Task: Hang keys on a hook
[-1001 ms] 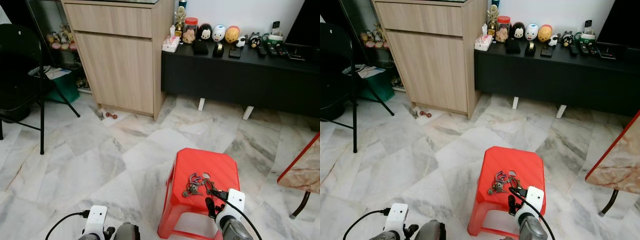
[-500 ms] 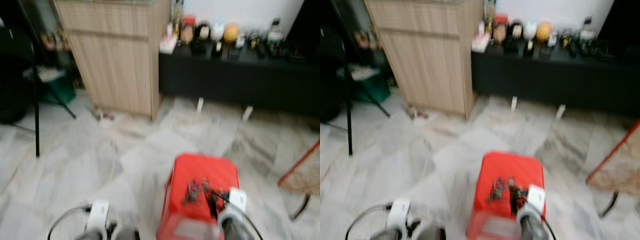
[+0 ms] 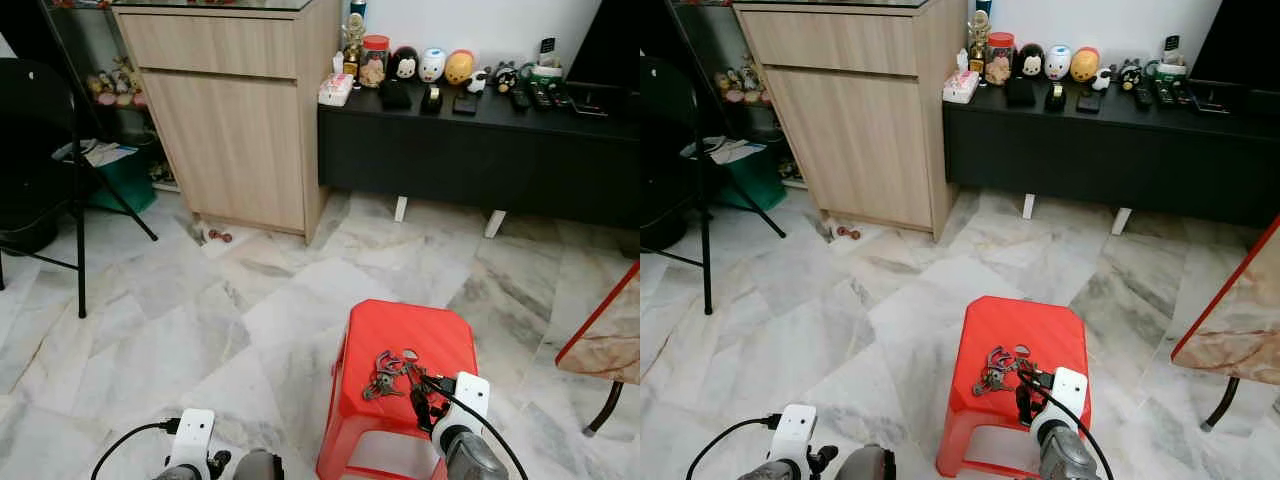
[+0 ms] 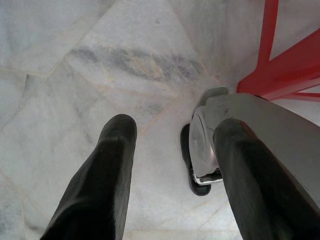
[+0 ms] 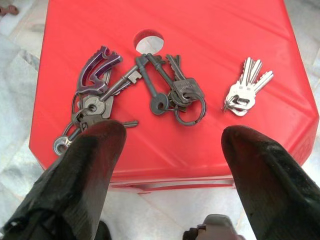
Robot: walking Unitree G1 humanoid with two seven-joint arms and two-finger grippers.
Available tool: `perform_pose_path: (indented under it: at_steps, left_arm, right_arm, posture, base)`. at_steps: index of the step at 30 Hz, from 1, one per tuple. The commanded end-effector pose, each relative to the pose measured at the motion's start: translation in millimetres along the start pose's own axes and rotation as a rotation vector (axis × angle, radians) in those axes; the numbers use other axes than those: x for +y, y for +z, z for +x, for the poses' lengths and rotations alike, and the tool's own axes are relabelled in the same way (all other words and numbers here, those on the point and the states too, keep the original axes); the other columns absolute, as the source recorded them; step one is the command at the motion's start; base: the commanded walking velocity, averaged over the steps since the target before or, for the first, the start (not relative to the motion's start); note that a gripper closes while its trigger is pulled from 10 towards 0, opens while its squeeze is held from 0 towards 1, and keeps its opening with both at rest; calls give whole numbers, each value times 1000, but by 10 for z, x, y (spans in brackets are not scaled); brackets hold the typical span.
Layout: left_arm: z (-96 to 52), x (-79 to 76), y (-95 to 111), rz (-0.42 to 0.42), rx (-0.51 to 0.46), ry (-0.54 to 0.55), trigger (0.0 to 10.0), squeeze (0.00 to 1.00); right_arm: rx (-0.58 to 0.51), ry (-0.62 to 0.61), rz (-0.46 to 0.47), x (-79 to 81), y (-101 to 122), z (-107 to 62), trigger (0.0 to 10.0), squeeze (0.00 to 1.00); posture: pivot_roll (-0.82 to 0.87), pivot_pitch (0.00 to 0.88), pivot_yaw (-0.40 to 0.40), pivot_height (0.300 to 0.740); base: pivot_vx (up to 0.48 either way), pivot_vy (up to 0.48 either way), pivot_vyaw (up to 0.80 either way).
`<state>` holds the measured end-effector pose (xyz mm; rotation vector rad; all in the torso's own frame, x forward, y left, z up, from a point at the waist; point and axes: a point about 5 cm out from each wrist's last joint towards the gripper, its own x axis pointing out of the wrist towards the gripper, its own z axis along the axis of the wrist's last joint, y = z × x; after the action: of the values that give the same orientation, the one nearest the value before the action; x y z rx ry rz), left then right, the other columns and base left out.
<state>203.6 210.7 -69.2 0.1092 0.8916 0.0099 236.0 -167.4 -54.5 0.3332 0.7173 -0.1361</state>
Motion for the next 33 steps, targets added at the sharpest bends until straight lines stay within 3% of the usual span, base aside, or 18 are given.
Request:
perform_pose_path:
  at_steps: [1,6,14,22,26,30,33]
  left_arm:
    - [-6,7,-32,-1,12,2,10000,0]
    - [-6,5,-32,-2,11,1,10000,0]
    - [-6,0,-34,-1,12,-2,10000,0]
    - [-6,0,-31,-5,9,-4,10000,0]
    - [-6,-1,-31,-5,9,-5,10000,0]
    - [-6,2,-30,-5,8,-5,10000,0]
    - [-6,2,-29,-6,6,-6,10000,0]
  right_arm:
    - [-3,12,-26,26,53,17,10000,0]
    - [1,-1,10,16,42,16,10000,0]
    - [1,9,-5,18,43,15,10000,0]
    - [-2,19,-35,21,54,16,10000,0]
    - [-8,15,-42,13,61,15,10000,0]
    - [-5,-8,8,-35,50,8,10000,0]
    - [-6,-3,-5,-36,52,7,10000,0]
  posture:
    - [79,32,-21,648]
    - [79,32,-21,648]
    - [80,32,-22,648]
    - [79,33,-21,648]
    - [79,33,-20,648]
    - [80,32,-21,648]
    - [80,33,-19,648]
  base:
    - [0,0,0]
    - [0,0,275]
    - [0,0,0]
    - [270,0,0]
    - [291,0,705]
    - [292,0,400]
    - [283,0,0]
